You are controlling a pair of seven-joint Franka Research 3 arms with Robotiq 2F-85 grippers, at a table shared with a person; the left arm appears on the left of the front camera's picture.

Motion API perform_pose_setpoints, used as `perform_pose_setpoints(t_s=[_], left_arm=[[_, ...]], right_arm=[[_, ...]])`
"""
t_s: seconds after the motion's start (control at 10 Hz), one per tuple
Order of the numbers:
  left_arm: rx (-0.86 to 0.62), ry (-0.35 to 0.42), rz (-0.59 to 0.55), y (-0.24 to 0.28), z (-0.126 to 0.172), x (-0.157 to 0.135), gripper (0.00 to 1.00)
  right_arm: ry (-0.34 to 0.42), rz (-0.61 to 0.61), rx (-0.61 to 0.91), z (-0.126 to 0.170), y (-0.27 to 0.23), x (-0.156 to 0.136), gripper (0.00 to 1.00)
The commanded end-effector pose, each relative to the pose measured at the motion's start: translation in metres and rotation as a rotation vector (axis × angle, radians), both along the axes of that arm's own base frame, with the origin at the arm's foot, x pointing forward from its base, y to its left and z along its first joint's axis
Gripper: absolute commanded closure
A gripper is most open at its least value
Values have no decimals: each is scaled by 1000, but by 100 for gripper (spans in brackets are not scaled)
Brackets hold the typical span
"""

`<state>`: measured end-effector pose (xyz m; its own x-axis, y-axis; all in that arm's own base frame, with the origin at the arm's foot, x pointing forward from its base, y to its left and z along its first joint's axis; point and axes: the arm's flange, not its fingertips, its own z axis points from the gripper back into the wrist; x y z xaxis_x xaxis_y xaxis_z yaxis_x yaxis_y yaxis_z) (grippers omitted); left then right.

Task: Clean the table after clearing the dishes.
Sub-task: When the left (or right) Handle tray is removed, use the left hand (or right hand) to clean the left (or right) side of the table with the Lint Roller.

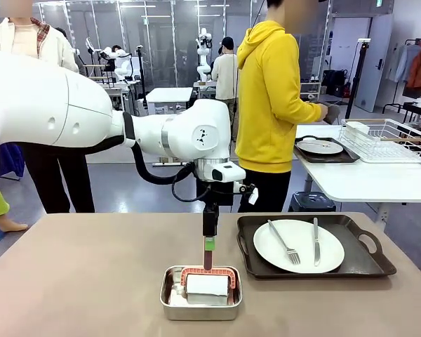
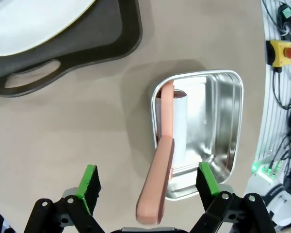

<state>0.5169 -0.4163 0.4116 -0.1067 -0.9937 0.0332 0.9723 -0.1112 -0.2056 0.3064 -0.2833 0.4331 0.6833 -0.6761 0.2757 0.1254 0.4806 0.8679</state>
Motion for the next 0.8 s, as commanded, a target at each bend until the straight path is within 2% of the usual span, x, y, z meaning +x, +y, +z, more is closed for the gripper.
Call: perform_pose_setpoints(t_s=[0.0, 0.2, 0.3, 0.4, 0.5, 0.7], left_arm=[[54, 45, 38, 0, 2, -4, 0], [30, 60, 39, 4, 0, -5, 0], [21, 53, 43, 5, 0, -6, 58], [17, 56, 42, 5, 1, -7, 58], [16, 58, 34, 5, 2, -8, 100], [14, 72, 38, 7, 1, -8, 100]], right_arm=[[-5, 3, 2, 1, 1, -1, 0], [-5, 3, 2, 1, 1, -1, 0], [-5, 3, 2, 1, 1, -1, 0], [-5, 3, 2, 1, 1, -1, 0], [-5, 3, 2, 1, 1, -1, 0], [-5, 3, 2, 1, 1, -1, 0]])
